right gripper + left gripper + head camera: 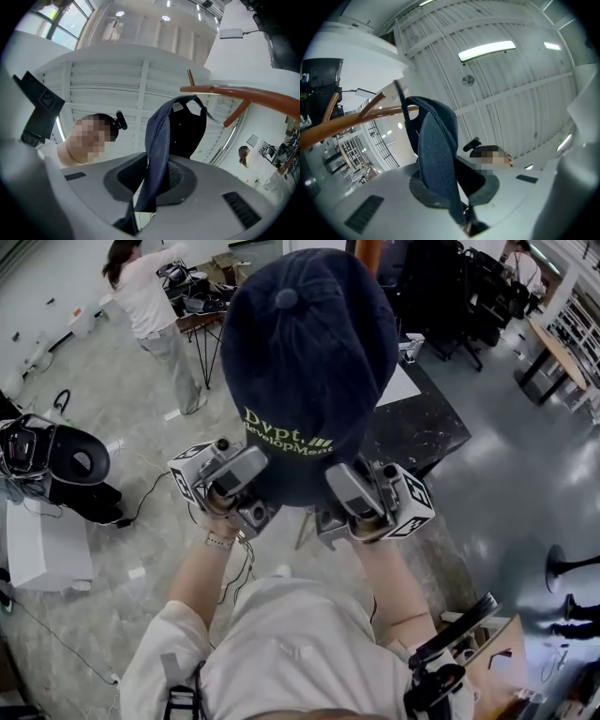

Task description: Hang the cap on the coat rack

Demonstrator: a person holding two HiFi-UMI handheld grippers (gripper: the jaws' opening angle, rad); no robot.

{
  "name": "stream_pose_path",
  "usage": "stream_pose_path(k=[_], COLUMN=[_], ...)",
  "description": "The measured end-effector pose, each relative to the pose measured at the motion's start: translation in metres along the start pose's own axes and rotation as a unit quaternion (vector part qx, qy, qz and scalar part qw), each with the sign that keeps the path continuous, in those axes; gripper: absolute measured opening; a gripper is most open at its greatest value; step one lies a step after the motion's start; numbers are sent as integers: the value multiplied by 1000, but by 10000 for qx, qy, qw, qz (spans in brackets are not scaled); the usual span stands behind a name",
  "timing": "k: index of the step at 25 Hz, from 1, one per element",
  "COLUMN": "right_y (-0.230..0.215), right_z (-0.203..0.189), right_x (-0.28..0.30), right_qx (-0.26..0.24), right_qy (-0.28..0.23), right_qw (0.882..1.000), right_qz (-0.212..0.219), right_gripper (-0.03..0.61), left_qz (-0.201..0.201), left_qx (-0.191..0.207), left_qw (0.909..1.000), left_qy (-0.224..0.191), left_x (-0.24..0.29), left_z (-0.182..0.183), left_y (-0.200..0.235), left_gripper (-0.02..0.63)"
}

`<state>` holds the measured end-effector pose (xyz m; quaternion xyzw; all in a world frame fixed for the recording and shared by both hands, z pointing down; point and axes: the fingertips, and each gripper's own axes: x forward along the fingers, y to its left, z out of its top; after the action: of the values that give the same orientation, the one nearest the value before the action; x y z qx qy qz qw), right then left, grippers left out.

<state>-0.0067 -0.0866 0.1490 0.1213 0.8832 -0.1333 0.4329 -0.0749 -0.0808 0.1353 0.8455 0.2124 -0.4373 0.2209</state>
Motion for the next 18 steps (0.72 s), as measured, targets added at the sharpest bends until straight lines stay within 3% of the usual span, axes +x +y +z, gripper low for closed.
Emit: stream_pose_path(k=[12, 18], right_y=[14, -17], right_z=[7, -2], right_x=[17, 51], right_qx=[-43, -115], right_qy=[181, 233], right_qw=[9983, 9981], right_qz=[561, 564], right_gripper=[61, 60], left_qz=[-91, -200], left_qx=[481, 549], left_qw=[9986, 9980], left_qy=[215, 234], left_x=[16, 11], left_z=[-1, 45], left_y=[-17, -23], left_gripper=[34, 34])
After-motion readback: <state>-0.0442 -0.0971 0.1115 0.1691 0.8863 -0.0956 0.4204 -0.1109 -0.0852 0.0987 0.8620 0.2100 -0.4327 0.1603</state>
